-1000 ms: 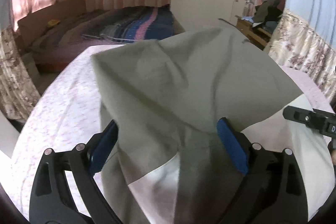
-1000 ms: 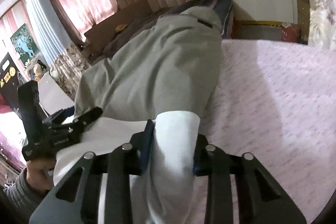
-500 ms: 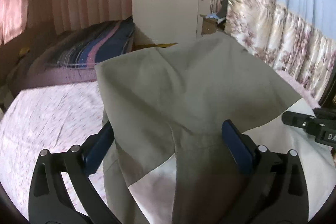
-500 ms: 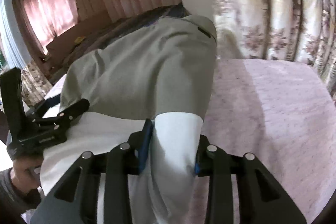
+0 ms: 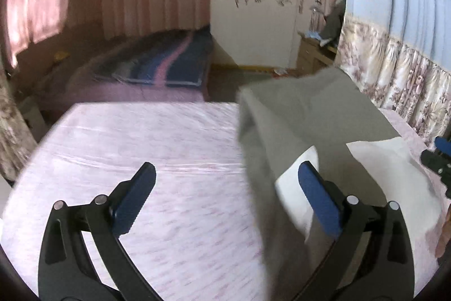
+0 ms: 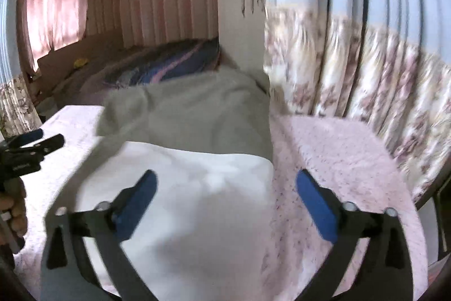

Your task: Fold large clothes

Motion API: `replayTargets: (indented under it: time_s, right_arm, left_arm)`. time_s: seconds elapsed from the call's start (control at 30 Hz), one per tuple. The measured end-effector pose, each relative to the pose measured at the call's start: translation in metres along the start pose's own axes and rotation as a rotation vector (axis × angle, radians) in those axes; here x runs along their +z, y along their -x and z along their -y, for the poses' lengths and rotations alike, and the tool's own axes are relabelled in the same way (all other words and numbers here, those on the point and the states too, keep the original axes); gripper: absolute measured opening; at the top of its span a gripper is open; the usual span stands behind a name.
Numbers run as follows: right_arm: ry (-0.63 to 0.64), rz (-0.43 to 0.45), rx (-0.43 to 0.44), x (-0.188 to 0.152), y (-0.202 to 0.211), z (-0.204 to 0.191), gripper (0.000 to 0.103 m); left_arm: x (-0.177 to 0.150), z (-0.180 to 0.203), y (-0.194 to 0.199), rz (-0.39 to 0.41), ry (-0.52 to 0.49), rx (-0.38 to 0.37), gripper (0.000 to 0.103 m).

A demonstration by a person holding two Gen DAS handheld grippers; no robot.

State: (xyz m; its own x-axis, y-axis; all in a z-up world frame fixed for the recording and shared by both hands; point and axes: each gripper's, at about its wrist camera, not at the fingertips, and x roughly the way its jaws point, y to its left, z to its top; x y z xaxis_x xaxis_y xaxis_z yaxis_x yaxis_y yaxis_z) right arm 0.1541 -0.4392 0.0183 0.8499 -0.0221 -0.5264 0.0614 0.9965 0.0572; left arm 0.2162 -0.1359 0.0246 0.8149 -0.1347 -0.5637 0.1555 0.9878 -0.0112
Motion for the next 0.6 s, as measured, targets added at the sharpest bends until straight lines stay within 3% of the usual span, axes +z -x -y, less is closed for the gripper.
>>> replayTargets:
  time_s: [0.17, 0.33, 0.5, 0.6]
  right_arm:
    - [0.005, 0.039, 0.01, -0.007, 0.04, -0.047, 0.101]
    - [0.039, 0.088, -0.017, -0.017, 0.067, -0.084, 0.101]
    - [-0.012, 0.181, 0.015, -0.037, 0.087, -0.095, 0.101]
    - [-0.003, 0.153, 0.02, -0.048, 0.08, -0.098, 0.101]
  left_arm:
    - [-0.012, -0.032, 0.049, 0.083, 0.016, 0.07, 0.1]
    - [-0.019, -0.042, 0.067, 0.113, 0.033, 0.068, 0.1]
    - [-0.023, -0.038, 0.077, 0.137, 0.003, 0.063, 0.1]
    - [-0.03, -0.03, 0.084, 0.205, -0.053, 0.112, 0.1]
